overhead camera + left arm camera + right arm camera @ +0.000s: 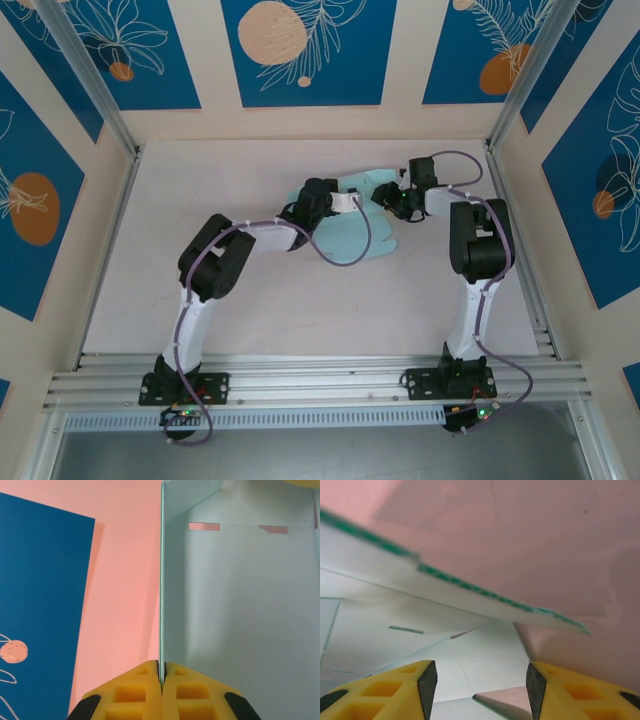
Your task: Fold the paper box
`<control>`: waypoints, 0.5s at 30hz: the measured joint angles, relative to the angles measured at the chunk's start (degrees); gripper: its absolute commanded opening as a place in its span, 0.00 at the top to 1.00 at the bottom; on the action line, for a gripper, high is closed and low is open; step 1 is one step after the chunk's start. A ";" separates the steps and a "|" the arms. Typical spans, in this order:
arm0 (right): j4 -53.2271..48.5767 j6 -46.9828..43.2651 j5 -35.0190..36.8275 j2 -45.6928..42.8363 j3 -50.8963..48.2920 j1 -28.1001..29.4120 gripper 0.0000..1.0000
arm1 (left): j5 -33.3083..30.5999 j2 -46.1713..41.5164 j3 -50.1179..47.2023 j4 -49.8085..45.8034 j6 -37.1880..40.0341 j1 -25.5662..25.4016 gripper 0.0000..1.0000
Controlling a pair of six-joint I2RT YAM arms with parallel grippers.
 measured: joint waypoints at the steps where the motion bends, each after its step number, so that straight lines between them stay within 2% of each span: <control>1: -0.15 0.00 0.42 0.00 0.00 0.00 0.46 | 0.42 -0.02 0.00 -0.02 -0.57 0.20 1.00; 11: -0.26 0.04 0.66 0.00 0.07 0.00 0.46 | 2.16 -0.63 0.00 -1.40 -4.59 1.27 1.00; 13: -0.20 0.07 0.31 0.00 0.07 0.00 0.49 | 2.19 -0.63 0.00 -1.40 -4.66 1.27 1.00; 15: 0.39 0.17 -0.44 0.00 0.07 0.00 0.57 | 2.19 -0.63 0.00 -1.44 -4.63 1.27 1.00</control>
